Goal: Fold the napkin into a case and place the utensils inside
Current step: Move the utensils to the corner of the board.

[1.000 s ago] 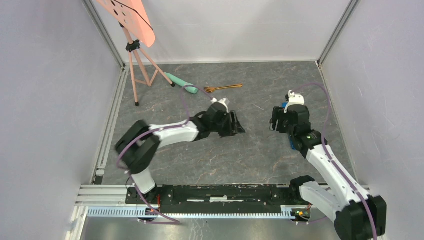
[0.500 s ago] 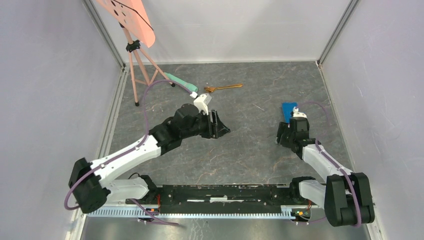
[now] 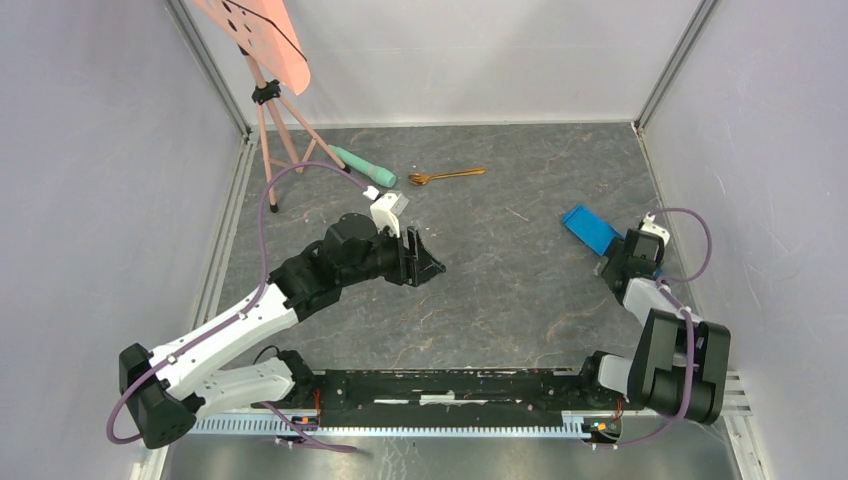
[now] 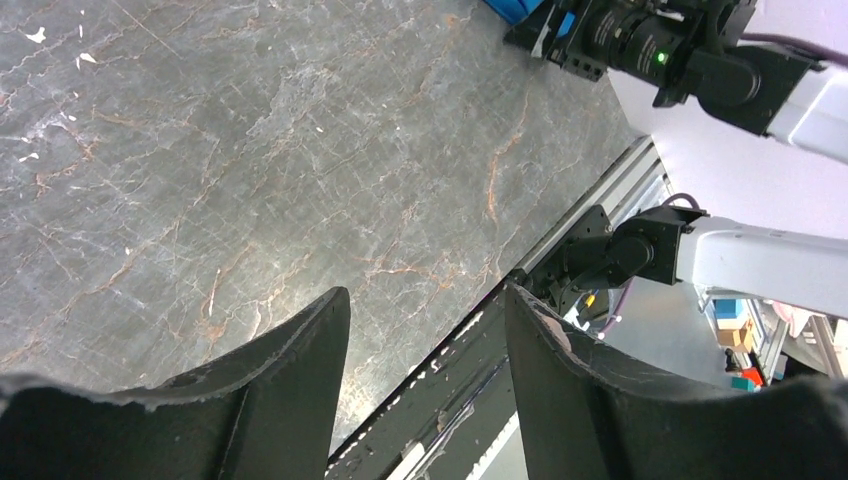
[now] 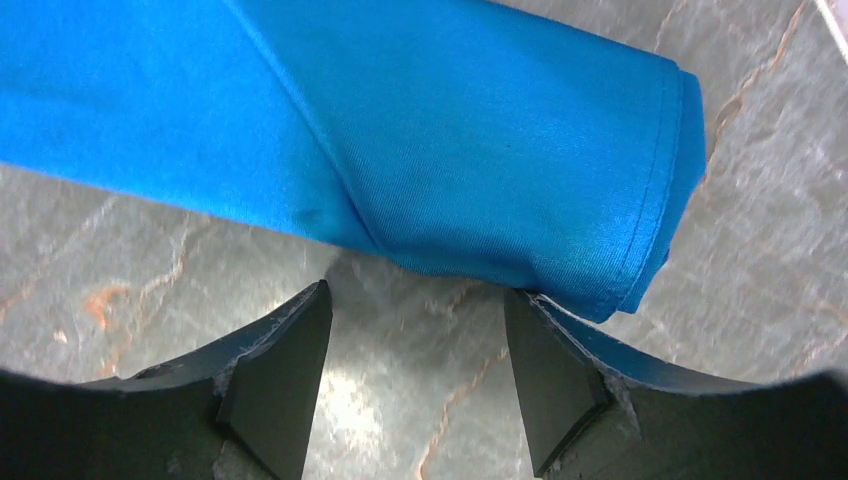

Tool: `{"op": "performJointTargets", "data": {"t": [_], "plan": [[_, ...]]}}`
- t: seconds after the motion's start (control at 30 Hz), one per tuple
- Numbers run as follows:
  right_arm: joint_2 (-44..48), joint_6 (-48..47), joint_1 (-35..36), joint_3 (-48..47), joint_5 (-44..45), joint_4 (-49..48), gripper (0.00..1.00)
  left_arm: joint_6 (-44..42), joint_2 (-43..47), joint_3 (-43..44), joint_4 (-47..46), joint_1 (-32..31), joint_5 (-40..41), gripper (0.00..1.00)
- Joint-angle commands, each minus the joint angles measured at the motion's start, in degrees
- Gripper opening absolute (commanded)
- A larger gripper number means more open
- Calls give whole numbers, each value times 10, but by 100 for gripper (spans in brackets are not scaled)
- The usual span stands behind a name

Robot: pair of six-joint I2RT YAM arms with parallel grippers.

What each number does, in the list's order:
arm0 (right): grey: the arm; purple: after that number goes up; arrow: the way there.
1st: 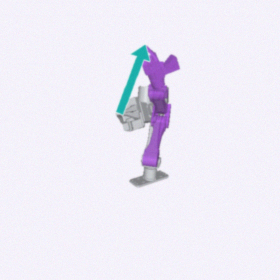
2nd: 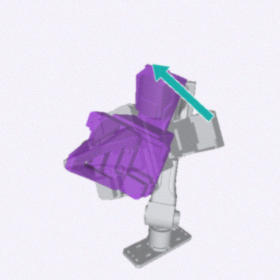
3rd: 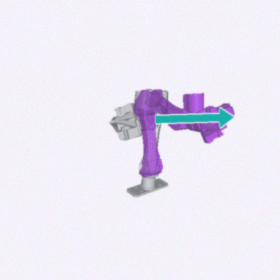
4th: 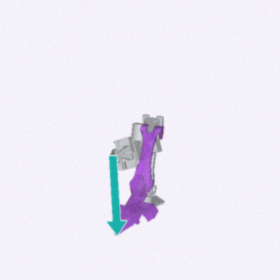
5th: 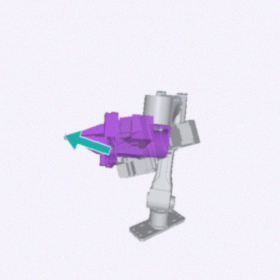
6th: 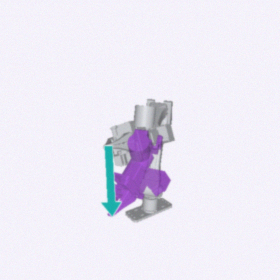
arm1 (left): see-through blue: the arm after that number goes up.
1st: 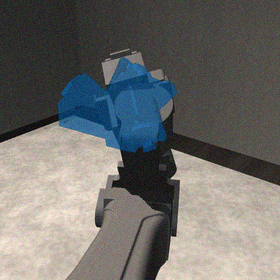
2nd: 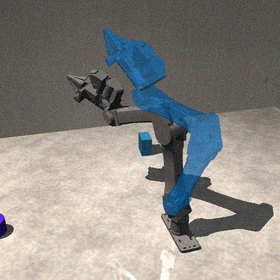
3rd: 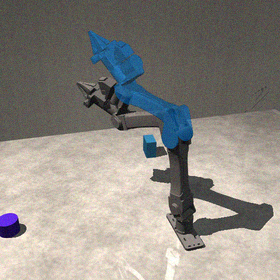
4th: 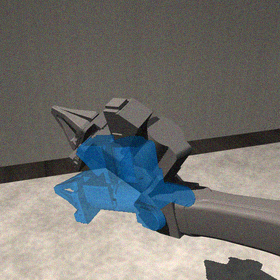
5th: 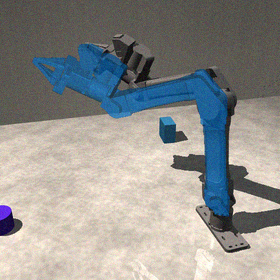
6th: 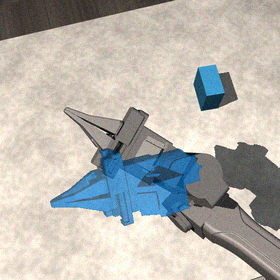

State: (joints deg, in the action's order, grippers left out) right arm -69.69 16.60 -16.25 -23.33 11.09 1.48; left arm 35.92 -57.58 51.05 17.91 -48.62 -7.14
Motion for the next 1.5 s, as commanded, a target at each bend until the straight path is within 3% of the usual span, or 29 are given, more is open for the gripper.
{"op": "performJointTargets", "data": {"t": [0.0, 0.2, 0.3, 0.47, 0.57, 0.67, 0.9, 1.0, 1.23, 1.4, 1.47], "plan": [[-57, -5, -29, -16, -20, -32, 70, -42, 10, 31, 16, 1, -7, 65], [-93, -2, -51, -63, -12, -45, 70, -45, 18, 32, 23, 4, -9, 66], [-100, 10, -52, -98, -28, 15, 70, -45, 17, 34, 26, 4, -16, 66], [41, 16, 8, -79, -90, 38, 70, -41, 26, 31, 29, 5, -6, 66], [56, 33, 9, -84, -212, -11, 72, -36, 22, 32, 23, 5, -7, 66], [-12, 59, 9, -114, -341, -101, 73, -33, 12, 40, 19, 5, -18, 66], [-173, 218, -11, -112, -520, -411, 75, -26, 25, 43, 40, 5, -8, 66], [-226, 298, -21, -95, -549, -535, 74, -27, 32, 43, 53, 7, 2, 66], [-330, 377, -26, -56, -562, -693, 72, -29, 26, 50, 56, 7, 9, 66], [-383, 368, -27, -44, -551, -702, 70, -29, 21, 50, 57, 7, 7, 66], [-375, 337, -26, -47, -542, -653, 70, -32, 22, 52, 63, 7, 12, 66]]}}
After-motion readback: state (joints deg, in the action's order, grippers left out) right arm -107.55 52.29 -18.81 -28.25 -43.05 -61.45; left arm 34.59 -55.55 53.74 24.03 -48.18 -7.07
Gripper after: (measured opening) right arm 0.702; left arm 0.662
